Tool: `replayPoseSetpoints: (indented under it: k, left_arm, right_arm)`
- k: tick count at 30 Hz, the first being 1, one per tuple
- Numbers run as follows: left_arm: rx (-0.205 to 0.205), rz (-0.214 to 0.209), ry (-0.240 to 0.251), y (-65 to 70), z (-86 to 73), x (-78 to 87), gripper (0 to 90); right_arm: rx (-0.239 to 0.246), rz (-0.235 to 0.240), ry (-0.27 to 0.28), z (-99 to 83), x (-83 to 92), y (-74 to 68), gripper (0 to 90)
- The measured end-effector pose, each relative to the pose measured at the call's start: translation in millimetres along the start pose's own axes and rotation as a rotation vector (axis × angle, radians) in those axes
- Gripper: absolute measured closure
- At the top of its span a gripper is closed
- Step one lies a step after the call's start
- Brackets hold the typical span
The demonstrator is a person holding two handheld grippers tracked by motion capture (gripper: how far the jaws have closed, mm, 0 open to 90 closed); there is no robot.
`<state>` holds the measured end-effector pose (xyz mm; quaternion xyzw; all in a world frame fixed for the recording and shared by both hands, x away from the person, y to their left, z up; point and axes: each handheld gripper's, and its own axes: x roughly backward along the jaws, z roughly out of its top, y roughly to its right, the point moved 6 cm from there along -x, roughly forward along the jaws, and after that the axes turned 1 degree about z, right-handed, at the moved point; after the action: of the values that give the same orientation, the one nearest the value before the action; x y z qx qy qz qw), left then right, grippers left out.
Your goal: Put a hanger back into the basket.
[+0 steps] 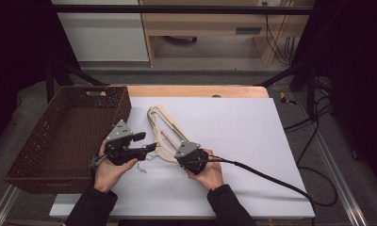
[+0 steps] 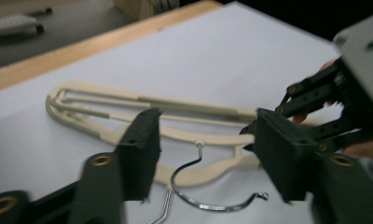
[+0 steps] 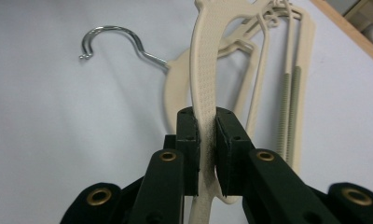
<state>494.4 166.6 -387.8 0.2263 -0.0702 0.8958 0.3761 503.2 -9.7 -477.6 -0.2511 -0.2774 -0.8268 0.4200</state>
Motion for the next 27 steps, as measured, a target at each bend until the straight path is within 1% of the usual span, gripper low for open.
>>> replayPoseSetpoints:
  k: [1,2,4,5,6,7,10,11,12,14,15,16,17,20,22,24,25,26,27]
  left_arm:
    - [0.000,0.004,0.019,-1.5,2.4,4.1,28.3]
    - [-0.003,0.016,0.039,-3.7,4.6,8.6,25.1]
    - [-0.005,0.033,0.055,-7.1,6.0,13.5,17.9]
    - [-0.003,0.038,0.058,-9.1,6.1,15.6,15.4]
    - [0.004,0.041,0.061,-11.1,5.8,17.0,14.2]
    - [0.010,0.044,0.060,-13.0,5.2,17.8,13.3]
    - [0.017,0.049,0.054,-17.4,2.6,17.4,11.6]
    - [0.017,0.049,0.054,-17.4,2.6,17.4,11.1]
    - [0.012,0.054,0.045,-19.0,0.9,15.9,10.7]
    - [0.009,0.054,0.036,-18.8,-0.6,14.1,10.3]
    - [0.009,0.054,0.036,-18.8,-0.6,14.1,10.2]
    - [0.003,0.056,0.035,-19.1,-1.4,12.9,10.1]
    - [0.005,0.052,0.033,-18.6,-1.9,12.3,10.0]
    - [-0.007,0.049,0.030,-17.6,-2.6,10.7,9.4]
    - [-0.011,0.046,0.028,-17.0,-2.8,10.3,8.8]
    - [-0.020,0.041,0.028,-15.2,-2.8,9.4,8.7]
    - [-0.024,0.037,0.029,-13.6,-2.5,9.0,8.7]
    - [-0.030,0.035,0.029,-12.6,-2.4,8.6,8.6]
    - [-0.040,0.033,0.027,-10.4,-2.3,7.5,8.6]
  right_arm:
    - [-0.005,-0.003,0.002,0.5,1.2,1.4,81.9]
    - [-0.008,-0.013,0.015,1.4,2.5,3.9,82.2]
    - [-0.019,-0.025,0.019,2.4,6.6,8.9,83.0]
    - [-0.027,-0.040,0.025,3.1,8.4,11.8,83.5]
    - [-0.036,-0.057,0.032,3.7,10.4,15.0,83.9]
    - [-0.042,-0.065,0.034,3.7,12.9,18.1,84.4]
    - [-0.062,-0.105,0.051,3.9,18.4,29.1,85.8]
    - [-0.062,-0.105,0.051,3.9,18.4,29.1,85.8]
    - [-0.077,-0.127,0.058,3.4,22.2,36.7,87.0]
    - [-0.090,-0.138,0.073,3.3,25.2,42.3,87.4]
    - [-0.090,-0.138,0.073,3.3,25.2,42.3,87.4]
    - [-0.116,-0.135,0.096,3.4,29.1,47.6,87.6]
    - [-0.126,-0.133,0.103,3.5,30.5,48.8,87.6]
    - [-0.134,-0.122,0.131,5.3,38.1,52.4,87.7]
    - [-0.148,-0.098,0.158,7.2,46.2,53.7,87.7]
    - [-0.152,-0.052,0.200,9.8,57.0,54.1,87.7]
    - [-0.160,-0.037,0.207,10.4,60.8,53.3,87.7]
    - [-0.156,-0.006,0.217,11.0,67.0,51.9,87.7]
    - [-0.156,0.011,0.220,11.0,70.4,50.6,87.7]
